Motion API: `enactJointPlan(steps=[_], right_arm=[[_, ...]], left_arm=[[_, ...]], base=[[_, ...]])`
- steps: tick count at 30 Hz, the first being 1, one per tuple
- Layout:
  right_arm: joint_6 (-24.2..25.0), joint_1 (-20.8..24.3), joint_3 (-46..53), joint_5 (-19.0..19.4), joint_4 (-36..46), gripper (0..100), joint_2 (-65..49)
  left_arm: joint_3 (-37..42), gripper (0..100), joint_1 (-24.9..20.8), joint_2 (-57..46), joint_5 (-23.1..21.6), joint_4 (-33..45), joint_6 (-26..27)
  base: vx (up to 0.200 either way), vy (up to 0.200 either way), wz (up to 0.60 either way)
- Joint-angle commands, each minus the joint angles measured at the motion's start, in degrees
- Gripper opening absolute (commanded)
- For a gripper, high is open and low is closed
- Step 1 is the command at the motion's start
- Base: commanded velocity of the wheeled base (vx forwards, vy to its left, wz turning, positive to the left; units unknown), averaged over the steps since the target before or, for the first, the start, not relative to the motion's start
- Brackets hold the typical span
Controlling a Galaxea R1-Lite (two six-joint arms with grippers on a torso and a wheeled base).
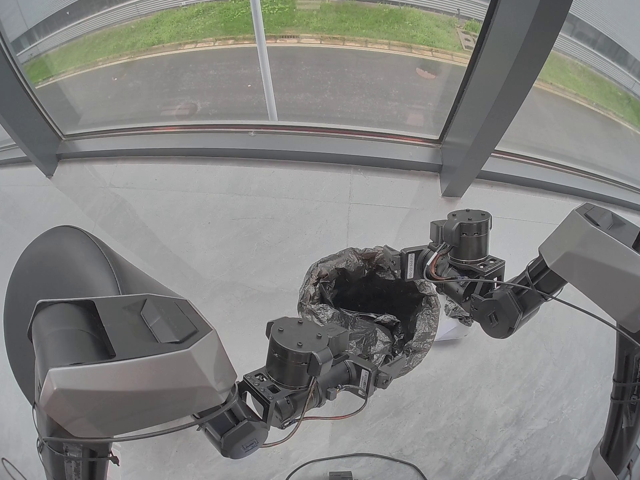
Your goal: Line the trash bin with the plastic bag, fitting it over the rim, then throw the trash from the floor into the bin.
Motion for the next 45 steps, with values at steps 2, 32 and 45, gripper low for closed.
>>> enactJointPlan(steps=[2,32,45], right_arm=[[0.09,-0.12,0.05,0.03,-0.04,100,0.19],[0.09,-1.0,2.07,0.38,-3.91,100,1.86],[0.18,-2.05,2.07,0.29,-3.91,100,1.6]], left_arm=[[1.21,100,0.68,0.08,0.71,-1.85,15.24],[-6.44,100,6.22,8.52,1.24,2.11,25.26],[-2.57,100,5.25,-1.68,3.44,-2.99,15.15]], base=[[0.0,0.0,0.0],[0.0,0.0,0.0],[0.0,0.0,0.0]])
